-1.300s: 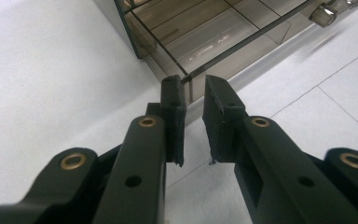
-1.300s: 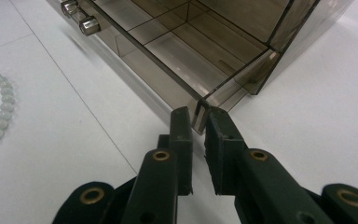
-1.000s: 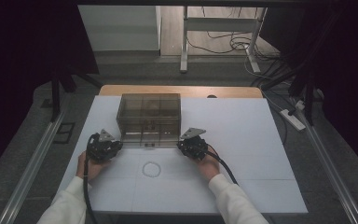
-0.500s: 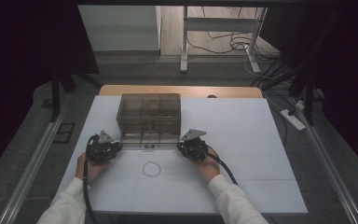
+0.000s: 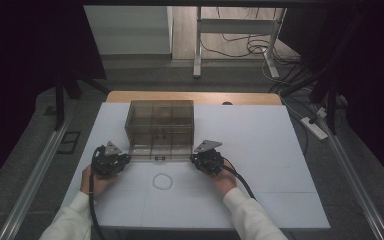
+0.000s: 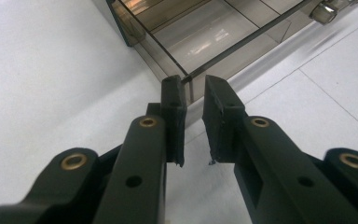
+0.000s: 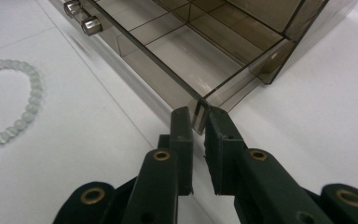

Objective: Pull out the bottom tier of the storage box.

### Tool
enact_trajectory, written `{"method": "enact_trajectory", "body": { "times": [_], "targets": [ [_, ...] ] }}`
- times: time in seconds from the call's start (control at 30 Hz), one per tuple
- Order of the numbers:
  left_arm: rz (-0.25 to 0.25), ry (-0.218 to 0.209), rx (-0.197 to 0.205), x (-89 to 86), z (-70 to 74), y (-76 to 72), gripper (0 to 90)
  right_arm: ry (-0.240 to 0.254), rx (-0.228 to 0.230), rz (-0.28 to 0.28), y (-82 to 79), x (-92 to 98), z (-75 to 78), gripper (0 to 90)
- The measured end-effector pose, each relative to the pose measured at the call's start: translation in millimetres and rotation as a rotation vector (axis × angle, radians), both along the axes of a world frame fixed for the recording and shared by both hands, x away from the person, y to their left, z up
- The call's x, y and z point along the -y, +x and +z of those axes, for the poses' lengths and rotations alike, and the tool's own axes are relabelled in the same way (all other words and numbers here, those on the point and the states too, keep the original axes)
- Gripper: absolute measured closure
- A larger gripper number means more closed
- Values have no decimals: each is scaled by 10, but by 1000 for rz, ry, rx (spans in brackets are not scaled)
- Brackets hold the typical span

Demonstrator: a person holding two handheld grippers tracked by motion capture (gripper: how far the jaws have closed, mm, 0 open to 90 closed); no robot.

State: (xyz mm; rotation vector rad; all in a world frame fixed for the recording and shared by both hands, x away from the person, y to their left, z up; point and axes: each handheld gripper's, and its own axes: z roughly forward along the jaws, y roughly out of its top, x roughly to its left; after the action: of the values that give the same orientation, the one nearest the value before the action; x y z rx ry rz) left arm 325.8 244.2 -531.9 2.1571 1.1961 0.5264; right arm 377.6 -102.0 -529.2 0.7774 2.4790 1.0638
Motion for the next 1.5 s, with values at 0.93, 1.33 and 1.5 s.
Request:
{"method": "enact_trajectory", "body": {
  "times": [0.93,1.33,1.5],
  "targets": [
    [1,-2,-3,17,16,-80,773,12,-10,6,-76,27,14,810],
    [-7,2,-12,18,-8,-132,777,-5,-11,14,-111,29,-3,809],
    [1,-3,-8,11,-21,-119,776,0,-10,14,-121,20,-13,811]
  ]
}}
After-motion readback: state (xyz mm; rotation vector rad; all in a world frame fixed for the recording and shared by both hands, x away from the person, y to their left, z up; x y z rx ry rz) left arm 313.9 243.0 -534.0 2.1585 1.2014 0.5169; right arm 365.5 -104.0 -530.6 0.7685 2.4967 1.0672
